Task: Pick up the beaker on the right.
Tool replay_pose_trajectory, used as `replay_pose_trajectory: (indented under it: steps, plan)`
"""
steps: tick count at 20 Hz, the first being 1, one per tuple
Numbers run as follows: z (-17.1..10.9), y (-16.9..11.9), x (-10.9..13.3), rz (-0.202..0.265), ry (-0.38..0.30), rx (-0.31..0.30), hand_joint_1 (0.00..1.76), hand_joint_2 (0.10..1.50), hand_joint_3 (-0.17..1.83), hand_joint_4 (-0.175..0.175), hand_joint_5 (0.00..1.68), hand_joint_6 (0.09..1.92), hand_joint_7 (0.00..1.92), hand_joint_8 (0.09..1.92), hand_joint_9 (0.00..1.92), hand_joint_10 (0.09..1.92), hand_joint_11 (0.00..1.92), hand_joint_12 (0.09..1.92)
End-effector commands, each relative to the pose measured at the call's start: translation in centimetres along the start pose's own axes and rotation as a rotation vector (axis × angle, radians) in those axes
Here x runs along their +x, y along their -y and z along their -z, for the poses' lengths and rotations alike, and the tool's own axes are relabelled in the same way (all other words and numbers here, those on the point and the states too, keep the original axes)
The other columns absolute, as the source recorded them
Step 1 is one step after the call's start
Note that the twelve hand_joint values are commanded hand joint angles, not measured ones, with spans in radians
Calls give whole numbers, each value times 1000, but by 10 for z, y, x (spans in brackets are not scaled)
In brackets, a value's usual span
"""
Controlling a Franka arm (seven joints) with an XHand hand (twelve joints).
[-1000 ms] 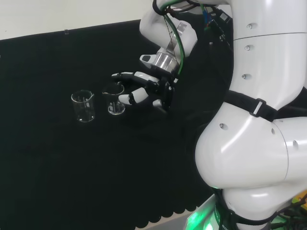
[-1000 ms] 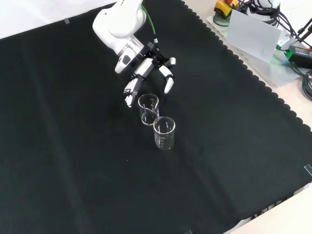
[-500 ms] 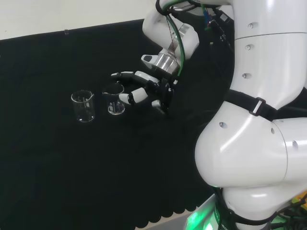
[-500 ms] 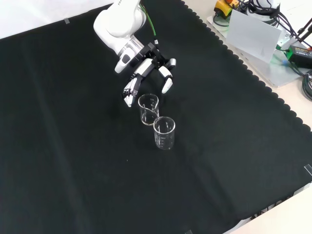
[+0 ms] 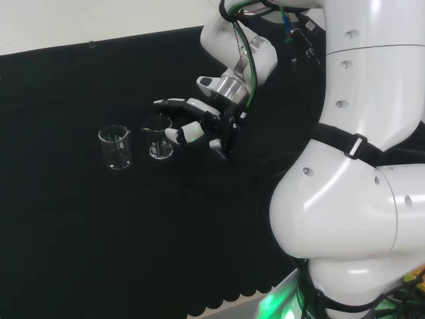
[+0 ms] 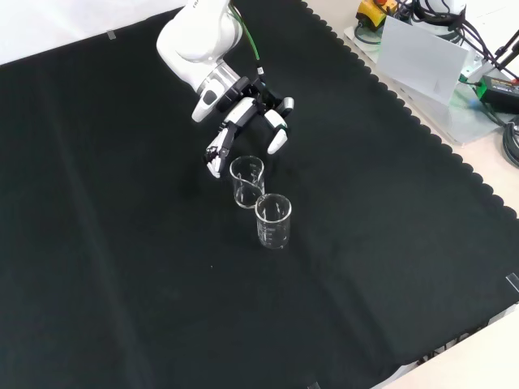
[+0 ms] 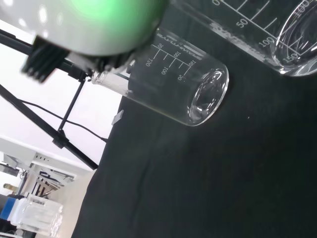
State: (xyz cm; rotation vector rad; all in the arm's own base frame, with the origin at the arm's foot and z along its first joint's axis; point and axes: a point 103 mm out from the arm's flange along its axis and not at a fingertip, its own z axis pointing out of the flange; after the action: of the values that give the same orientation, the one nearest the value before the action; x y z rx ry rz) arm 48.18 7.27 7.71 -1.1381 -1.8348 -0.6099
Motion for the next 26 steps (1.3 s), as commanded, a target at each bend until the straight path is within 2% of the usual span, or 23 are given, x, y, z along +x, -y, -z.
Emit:
replay_pose_trajectory:
  steps: [1,5,8,11,16,18,23,26]
  plan:
    - [-3,0,2,8,-3,10,1023,361,1332,-107,299,87,200,806,300,717,0,1106]
    - [-3,-1,5,15,-3,29,1028,361,1341,-112,303,87,201,966,351,817,0,1187]
    - [-2,1,4,13,2,37,1024,360,1343,-115,288,87,149,1005,292,848,0,1130]
    - [-8,-1,3,7,-1,41,1012,351,1345,-115,265,87,72,989,182,842,0,1030]
    - [-10,-3,2,-1,1,44,1004,345,1328,-112,229,87,11,905,105,804,0,916]
    - [-11,-4,1,-2,3,46,1004,344,1316,-109,204,87,2,820,65,778,0,878]
    - [-14,-6,-1,-7,3,31,982,323,1203,-79,31,87,0,314,1,458,0,700]
    - [-17,-7,-3,-12,-6,30,970,318,1158,-62,9,87,0,226,0,410,0,621]
